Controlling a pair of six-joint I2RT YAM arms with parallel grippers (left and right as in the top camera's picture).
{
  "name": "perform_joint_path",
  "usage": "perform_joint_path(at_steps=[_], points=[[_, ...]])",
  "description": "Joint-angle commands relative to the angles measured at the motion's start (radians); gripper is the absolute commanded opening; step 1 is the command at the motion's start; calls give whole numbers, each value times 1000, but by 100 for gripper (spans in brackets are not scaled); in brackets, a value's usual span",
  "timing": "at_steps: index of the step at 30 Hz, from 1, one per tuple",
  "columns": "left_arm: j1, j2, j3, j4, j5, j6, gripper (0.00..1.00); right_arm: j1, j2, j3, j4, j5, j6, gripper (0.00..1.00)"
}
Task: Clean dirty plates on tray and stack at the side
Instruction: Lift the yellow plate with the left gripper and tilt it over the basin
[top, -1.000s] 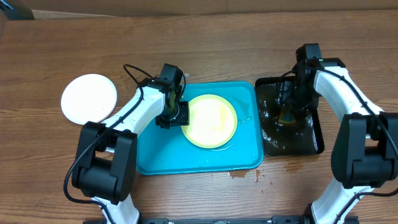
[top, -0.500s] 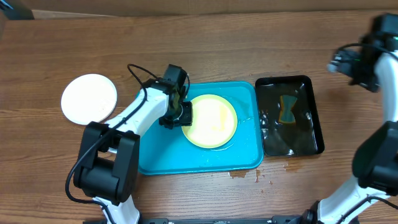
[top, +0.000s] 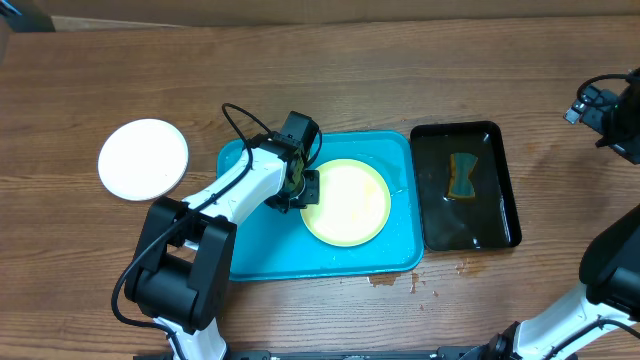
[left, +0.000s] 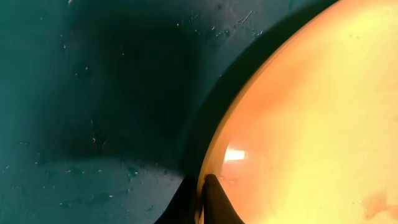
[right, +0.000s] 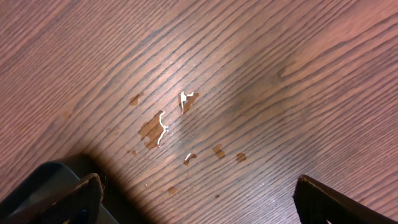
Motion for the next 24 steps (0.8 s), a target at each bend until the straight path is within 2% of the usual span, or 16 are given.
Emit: perform_joint_path(at_steps=[1,7,14,19,24], points=[[14,5,19,-37,-30,44,4,-2,-17,9,2,2,3,100],[80,-14,181,-151,-6,122,4,-2,-17,9,2,2,3,100],[69,-29,382,-251,-8,149,4,-2,-17,9,2,2,3,100],[18,-29,477,-245,-8,141,4,-2,-17,9,2,2,3,100],[-62,-29,508,-159,-48,123,4,-2,-17,9,2,2,3,100]])
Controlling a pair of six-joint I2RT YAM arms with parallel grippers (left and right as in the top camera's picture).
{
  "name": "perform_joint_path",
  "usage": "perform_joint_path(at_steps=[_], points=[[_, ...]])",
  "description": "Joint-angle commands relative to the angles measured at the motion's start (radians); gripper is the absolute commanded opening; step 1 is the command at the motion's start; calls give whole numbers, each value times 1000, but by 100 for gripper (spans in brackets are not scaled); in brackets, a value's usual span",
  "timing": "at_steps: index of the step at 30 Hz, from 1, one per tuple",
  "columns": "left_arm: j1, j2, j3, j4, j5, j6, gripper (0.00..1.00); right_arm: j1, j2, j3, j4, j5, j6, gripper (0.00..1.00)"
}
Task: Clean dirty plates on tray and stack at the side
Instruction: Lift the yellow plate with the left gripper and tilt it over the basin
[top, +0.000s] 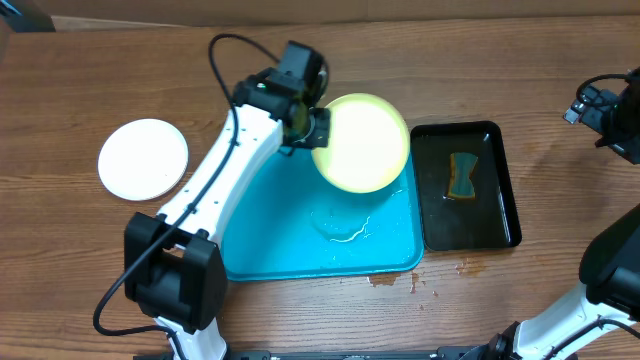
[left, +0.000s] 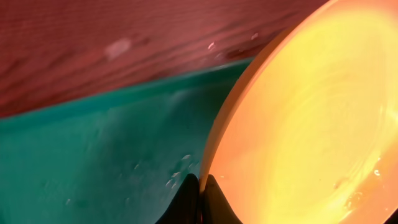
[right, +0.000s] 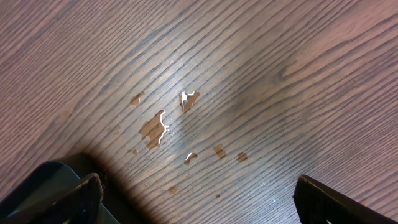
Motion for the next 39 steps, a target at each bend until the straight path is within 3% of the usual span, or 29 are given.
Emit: perform_joint_path(at_steps=[1,10,18,26,32,39], points=[[-72,-29,34,53,-53,4,4,-2,-17,9,3,2,3,100],[-303,-28,33,188,-388,22,4,-2,-17,9,3,2,3,100],[-513,-21,33,261,-729,166,4,-2,-17,9,3,2,3,100],[-655,-17,33,418,-946,429,4,-2,-17,9,3,2,3,100],[-698,-17,33,629,-1131,673,4,-2,-17,9,3,2,3,100],[-735,-17,33,854,-1176,954,4,-2,-17,9,3,2,3,100]])
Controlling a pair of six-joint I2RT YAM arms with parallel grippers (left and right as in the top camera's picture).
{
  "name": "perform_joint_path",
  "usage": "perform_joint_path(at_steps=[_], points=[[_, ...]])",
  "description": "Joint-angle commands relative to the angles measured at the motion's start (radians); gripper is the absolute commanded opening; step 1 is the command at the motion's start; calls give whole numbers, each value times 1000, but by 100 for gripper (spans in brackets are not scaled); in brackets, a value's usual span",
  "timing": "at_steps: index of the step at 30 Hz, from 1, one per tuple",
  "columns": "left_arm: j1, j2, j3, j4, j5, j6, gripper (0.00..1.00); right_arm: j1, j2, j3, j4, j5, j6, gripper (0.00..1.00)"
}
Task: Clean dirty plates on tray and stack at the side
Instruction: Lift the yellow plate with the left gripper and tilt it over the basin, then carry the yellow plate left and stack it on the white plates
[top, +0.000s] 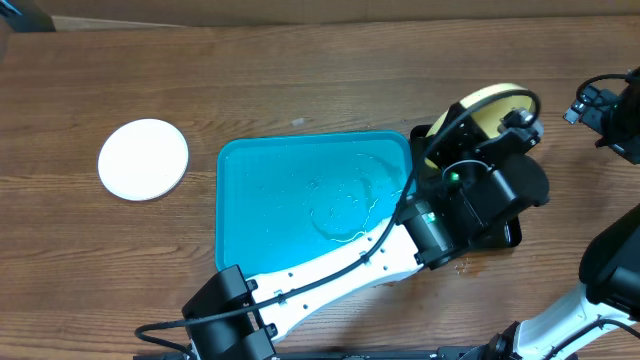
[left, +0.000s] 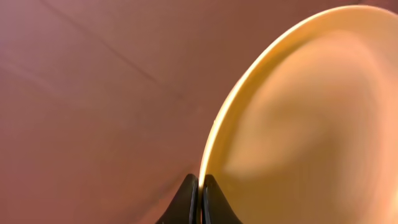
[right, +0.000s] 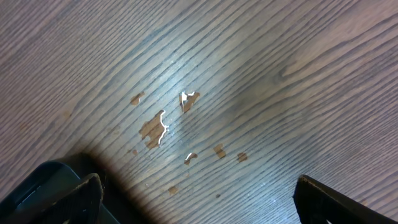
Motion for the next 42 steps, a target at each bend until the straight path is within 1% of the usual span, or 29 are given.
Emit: perform_joint_path(at_steps=[1,4,6,7,10,12,14,18,21,22,24,27,29,32,35,42], points=[[-22,-17,24,58,-69,190,4,-2,-17,9,2,2,3,100],[-26,-17,24,108,-80,195,4,-2,-17,9,2,2,3,100],[-26,-17,24,110,-77,175,4,-2,-17,9,2,2,3,100],[-24,-17,24,109,-77,146,4,-2,-17,9,2,2,3,100],[-12,-17,24,73,-73,2,4,-2,-17,9,2,2,3,100],[0,-17,24,18,-35,-79,4,-2,-17,9,2,2,3,100],[19,-17,24,-62,40,-175,4,-2,-17,9,2,2,3,100],[78,-17,24,-214,239,-364,4,-2,-17,9,2,2,3,100],[154,-17,24,-312,414,-561,4,-2,-17,9,2,2,3,100],[189,-17,24,-336,497,-631,4,-2,-17,9,2,2,3,100],[250,-18,24,-366,634,-717,4,-2,-17,9,2,2,3,100],[360,-21,24,-412,816,-811,4,-2,-17,9,2,2,3,100],[462,-21,24,-458,936,-880,4,-2,-17,9,2,2,3,100],[623,-21,24,-546,1077,-959,4,-2,-17,9,2,2,3,100],[790,-21,24,-647,1137,-991,4,-2,-17,9,2,2,3,100],[1184,-20,24,-865,1135,-1002,4,-2,-17,9,2,2,3,100]])
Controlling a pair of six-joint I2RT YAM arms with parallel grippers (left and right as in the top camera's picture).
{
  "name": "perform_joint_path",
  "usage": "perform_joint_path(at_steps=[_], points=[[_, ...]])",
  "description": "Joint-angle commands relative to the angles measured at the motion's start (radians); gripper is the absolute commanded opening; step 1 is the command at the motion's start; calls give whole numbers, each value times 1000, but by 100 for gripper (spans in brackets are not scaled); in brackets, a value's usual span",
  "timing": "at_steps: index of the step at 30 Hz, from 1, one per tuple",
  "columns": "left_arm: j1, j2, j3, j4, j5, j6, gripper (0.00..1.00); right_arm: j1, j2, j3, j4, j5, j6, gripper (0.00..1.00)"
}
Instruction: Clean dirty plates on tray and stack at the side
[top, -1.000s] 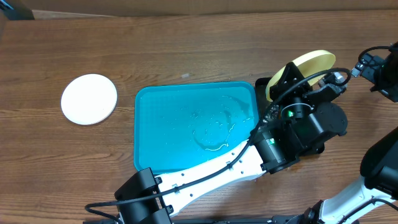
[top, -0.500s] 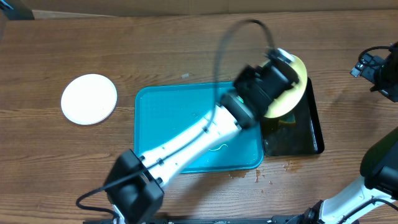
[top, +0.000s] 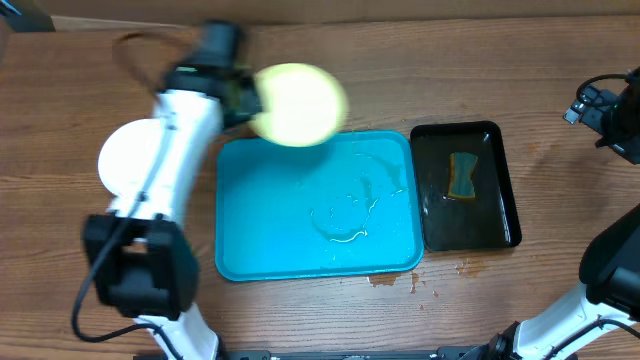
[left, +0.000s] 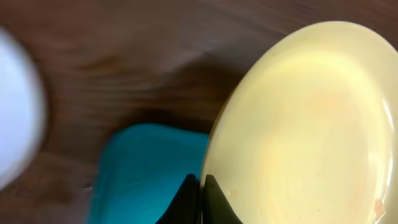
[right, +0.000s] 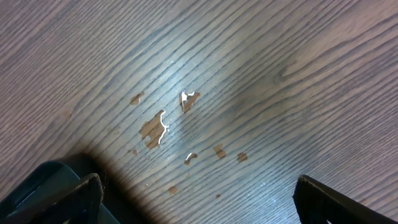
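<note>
My left gripper (top: 243, 103) is shut on the rim of a pale yellow plate (top: 298, 104), holding it in the air over the far left corner of the blue tray (top: 280, 225); the picture is blurred by motion. In the left wrist view the plate (left: 298, 124) fills the right side, pinched at its edge by the left gripper (left: 201, 186). A white plate (top: 125, 165) lies on the table left of the tray, partly under my arm. My right gripper (right: 196, 193) stands open over bare wood at the far right.
A black tray (top: 468, 185) with dark water and a yellow-and-blue sponge (top: 461, 175) sits right of the blue tray. Puddles of water lie on the blue tray's floor. Small wet spots (right: 161, 127) mark the wood beneath the right gripper.
My left arm has moved the yellow plate from above the black tray at the right to above the blue tray's far left corner. The right arm has not moved.
The left gripper was shut on the yellow plate's rim while it lay on the blue tray. Then the plate was held above the tray's far edge, then tilted over the black water tray, and now it is near the white plate.
</note>
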Motion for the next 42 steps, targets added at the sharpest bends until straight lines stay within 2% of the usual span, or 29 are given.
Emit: perform_joint_path(at_steps=[1,6,10,18,19,20,22,23,25,42], points=[[174,-20,18,-66,51,-37,4,-2,-17,9,3,1,3,100],[418,-18,17,-138,33,-35,4,-2,-17,9,3,1,3,100],[555,-17,6,-143,34,-39,4,-2,-17,9,3,1,3,100],[667,-17,-17,-108,35,-39,4,-2,-17,9,3,1,3,100],[667,-17,-17,-103,36,-39,8,-2,-17,9,3,1,3,100],[667,-17,-17,-100,35,-39,16,-2,-17,9,3,1,3,100],[665,-17,-17,-101,36,-39,64,-2,-17,9,3,1,3,100],[663,-17,-17,-104,37,-39,83,-2,-17,9,3,1,3,100],[658,-17,-17,-111,37,-38,100,-2,-17,9,3,1,3,100],[577,-17,-17,-114,40,-35,100,-2,-17,9,3,1,3,100]])
